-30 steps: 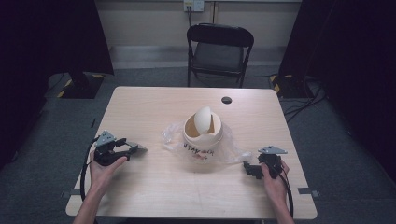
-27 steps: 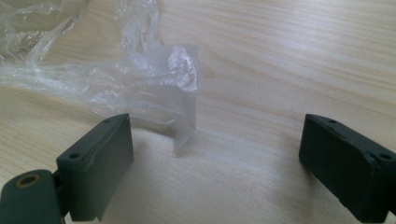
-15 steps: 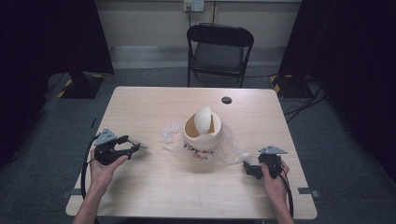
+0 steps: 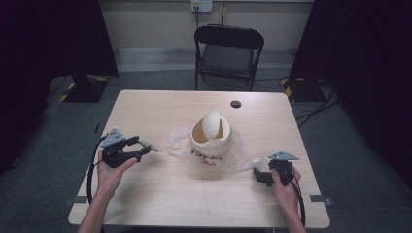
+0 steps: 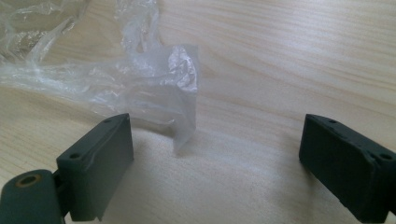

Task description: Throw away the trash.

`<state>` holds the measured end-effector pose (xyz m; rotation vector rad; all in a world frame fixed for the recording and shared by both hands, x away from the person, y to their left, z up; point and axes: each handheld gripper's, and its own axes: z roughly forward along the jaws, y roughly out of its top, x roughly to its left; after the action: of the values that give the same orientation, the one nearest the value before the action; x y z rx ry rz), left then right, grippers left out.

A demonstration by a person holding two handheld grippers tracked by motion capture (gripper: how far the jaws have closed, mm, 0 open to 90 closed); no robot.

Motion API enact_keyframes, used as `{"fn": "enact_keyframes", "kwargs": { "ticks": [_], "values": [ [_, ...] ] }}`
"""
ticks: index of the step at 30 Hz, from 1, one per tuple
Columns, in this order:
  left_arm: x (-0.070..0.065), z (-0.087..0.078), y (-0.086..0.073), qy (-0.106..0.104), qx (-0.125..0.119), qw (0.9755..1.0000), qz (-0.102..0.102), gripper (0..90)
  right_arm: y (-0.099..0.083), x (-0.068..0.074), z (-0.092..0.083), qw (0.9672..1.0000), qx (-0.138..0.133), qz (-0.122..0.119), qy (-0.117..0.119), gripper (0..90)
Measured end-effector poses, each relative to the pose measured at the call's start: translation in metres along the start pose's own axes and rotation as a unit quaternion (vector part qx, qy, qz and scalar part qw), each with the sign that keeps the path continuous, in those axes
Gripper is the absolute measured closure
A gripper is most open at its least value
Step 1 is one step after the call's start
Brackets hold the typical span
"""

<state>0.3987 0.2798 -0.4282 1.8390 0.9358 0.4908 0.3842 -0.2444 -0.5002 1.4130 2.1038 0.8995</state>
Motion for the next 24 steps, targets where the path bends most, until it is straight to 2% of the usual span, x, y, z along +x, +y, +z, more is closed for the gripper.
{"fn": "enact_keyframes", "kwargs": {
  "ticks": [2, 7, 8, 12, 15, 18, 19, 22, 24],
  "values": [
    [-0.001, 0.000, 0.004, -0.001, 0.001, 1.0000, 0.005, 34.2, 0.000, 0.000, 0.000, 1.0000, 0.000, -0.001, 0.000, 9.0],
    [-0.006, 0.000, 0.011, -0.015, -0.014, 0.9998, -0.002, 34.2, 0.000, 0.000, 0.000, 1.0000, 0.000, 0.000, 0.000, 9.0],
    [-0.009, 0.001, 0.016, -0.017, -0.012, 0.9998, 0.008, 34.2, 0.000, 0.000, 0.000, 1.0000, 0.000, 0.000, 0.000, 9.0],
    [-0.015, 0.002, 0.025, -0.026, -0.019, 0.9993, 0.017, 34.2, 0.000, 0.000, 0.000, 1.0000, 0.000, 0.000, 0.000, 9.0],
    [-0.018, 0.003, 0.030, -0.032, -0.021, 0.9991, 0.020, 34.2, 0.000, 0.000, 0.000, 1.0000, 0.000, -0.001, 0.000, 9.0],
    [-0.021, 0.005, 0.034, -0.041, -0.027, 0.9987, 0.014, 34.3, 0.000, 0.000, 0.000, 1.0000, 0.000, 0.000, 0.000, 8.9],
    [-0.024, 0.006, 0.039, -0.046, -0.031, 0.9983, 0.018, 34.3, 0.000, 0.000, 0.000, 1.0000, 0.000, -0.001, 0.000, 9.0],
    [-0.027, 0.006, 0.044, -0.057, -0.041, 0.9974, 0.015, 34.3, 0.000, 0.000, 0.000, 1.0000, 0.000, -0.001, 0.000, 9.0],
    [-0.030, 0.007, 0.051, -0.058, -0.043, 0.9971, 0.022, 34.2, 0.000, 0.000, 0.000, 1.0000, 0.000, -0.001, 0.000, 9.0]
  ]
}}
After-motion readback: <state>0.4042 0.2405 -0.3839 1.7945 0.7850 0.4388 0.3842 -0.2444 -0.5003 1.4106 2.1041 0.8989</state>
